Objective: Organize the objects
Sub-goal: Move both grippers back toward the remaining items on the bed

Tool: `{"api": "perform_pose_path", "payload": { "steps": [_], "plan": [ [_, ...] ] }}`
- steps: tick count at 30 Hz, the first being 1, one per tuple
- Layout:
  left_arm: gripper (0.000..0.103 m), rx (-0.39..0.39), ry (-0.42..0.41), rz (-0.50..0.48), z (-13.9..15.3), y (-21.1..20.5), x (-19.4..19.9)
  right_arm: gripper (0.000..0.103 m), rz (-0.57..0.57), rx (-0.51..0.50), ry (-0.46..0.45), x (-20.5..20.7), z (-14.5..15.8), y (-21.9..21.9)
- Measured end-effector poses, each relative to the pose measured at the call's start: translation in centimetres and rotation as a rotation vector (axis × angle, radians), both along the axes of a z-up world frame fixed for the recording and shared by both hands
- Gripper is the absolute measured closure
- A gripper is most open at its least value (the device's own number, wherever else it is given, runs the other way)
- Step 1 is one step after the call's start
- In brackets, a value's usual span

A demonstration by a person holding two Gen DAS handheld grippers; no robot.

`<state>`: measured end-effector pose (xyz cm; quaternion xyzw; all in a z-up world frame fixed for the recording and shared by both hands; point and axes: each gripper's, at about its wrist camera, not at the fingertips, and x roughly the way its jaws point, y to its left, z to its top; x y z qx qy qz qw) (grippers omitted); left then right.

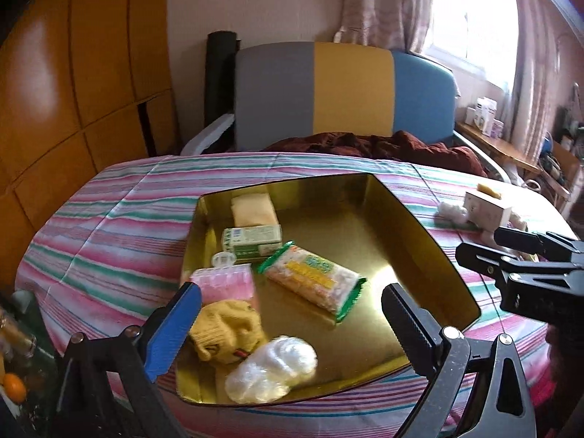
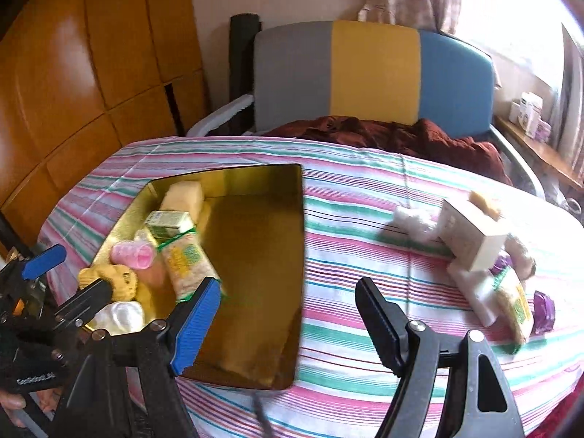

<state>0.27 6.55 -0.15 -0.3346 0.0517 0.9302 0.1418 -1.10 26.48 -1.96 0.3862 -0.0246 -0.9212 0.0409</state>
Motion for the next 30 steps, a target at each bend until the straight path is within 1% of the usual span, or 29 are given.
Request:
{"api": "perform_pose_path", "payload": {
  "steps": [11, 18, 20, 23, 26, 30],
  "plan": [
    [0.004, -0.03, -0.015, -0.099, -0.2, 3.7, 0.4, 0.025, -0.119, -0.025, -0.027, 0.3, -0.8, 5.4],
    [0.004, -0.047, -0.024, -0.169, -0.4, 6.1, 0.6, 0.025, -0.19, -0.011, -0.023, 0.4, -0.2, 9.0],
    [0.004, -0.05, -0.024, -0.182, -0.4, 6.6, 0.7, 0.02, -0.221, -0.005, -0.018, 0.4, 0.2, 10.5],
    [0.003, -0.052, -0.026, -0.209, -0.4, 7.6, 0.8, 0.02, -0.27, -0.026, -0.013, 0.4, 0.9, 13.3],
    [0.003, -0.059, -0.024, -0.236, -0.4, 8.6, 1.0, 0.02, -0.344, -0.039, -0.003, 0.6, 1.3, 16.6],
    [0.003, -0.068, -0.025, -0.275, -0.5, 10.3, 1.2, 0.02, -0.469, -0.071, 0.005, 1.2, 1.1, 21.7]
  ]
}}
